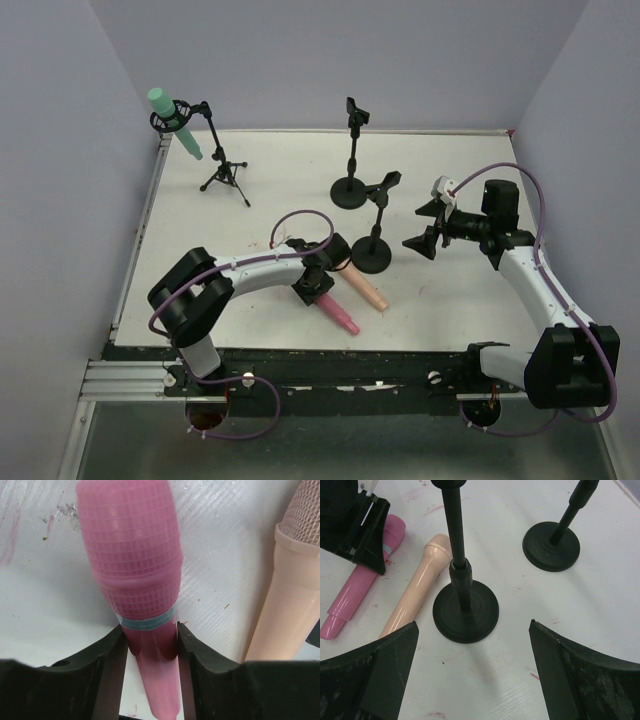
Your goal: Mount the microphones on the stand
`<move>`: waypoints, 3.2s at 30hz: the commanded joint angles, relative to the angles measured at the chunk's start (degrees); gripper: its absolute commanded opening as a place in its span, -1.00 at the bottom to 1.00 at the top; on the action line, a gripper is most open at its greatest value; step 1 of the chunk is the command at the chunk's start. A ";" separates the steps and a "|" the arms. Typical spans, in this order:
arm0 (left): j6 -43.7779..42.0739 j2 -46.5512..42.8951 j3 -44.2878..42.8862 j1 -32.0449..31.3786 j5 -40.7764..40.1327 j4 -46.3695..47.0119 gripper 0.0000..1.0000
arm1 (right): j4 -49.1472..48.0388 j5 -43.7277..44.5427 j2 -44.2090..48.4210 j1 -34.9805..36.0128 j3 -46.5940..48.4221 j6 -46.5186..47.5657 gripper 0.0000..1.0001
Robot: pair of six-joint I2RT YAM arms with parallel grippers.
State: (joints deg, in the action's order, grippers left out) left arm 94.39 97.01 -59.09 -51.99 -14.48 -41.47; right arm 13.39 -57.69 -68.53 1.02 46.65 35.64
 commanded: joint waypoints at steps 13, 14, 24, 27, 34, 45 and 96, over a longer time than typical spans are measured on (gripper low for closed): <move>-25.09 -28.95 11.88 -0.40 -13.64 5.24 -0.88 | 5.86 -1.46 -1.08 -0.58 2.74 3.39 1.00; -30.18 -32.81 13.11 -0.48 -13.82 7.79 -0.92 | 6.21 -1.89 -1.08 -0.58 3.09 3.21 0.99; -65.80 -61.15 16.04 -0.40 -6.36 24.25 -0.95 | 21.74 3.89 1.47 -12.70 18.53 -2.86 1.00; -72.04 -61.59 10.94 -0.40 -3.02 26.09 -0.96 | 31.41 4.52 1.12 -13.67 28.46 -1.28 1.00; -78.30 -51.95 -6.10 -0.31 6.29 31.00 -0.99 | 48.30 -10.74 -3.88 -13.67 48.87 -1.62 1.00; -76.99 -27.33 -32.12 -0.31 18.69 37.95 -1.00 | 37.70 -26.40 -8.02 -3.58 49.95 -16.10 1.00; -69.69 -21.24 -26.71 3.37 33.71 57.04 0.97 | 2.40 -25.90 -9.95 5.75 45.35 -42.54 -0.89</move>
State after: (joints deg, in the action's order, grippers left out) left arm 25.74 83.00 -90.80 -51.75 11.44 12.45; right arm 8.97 -86.00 -77.06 8.05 88.23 -17.47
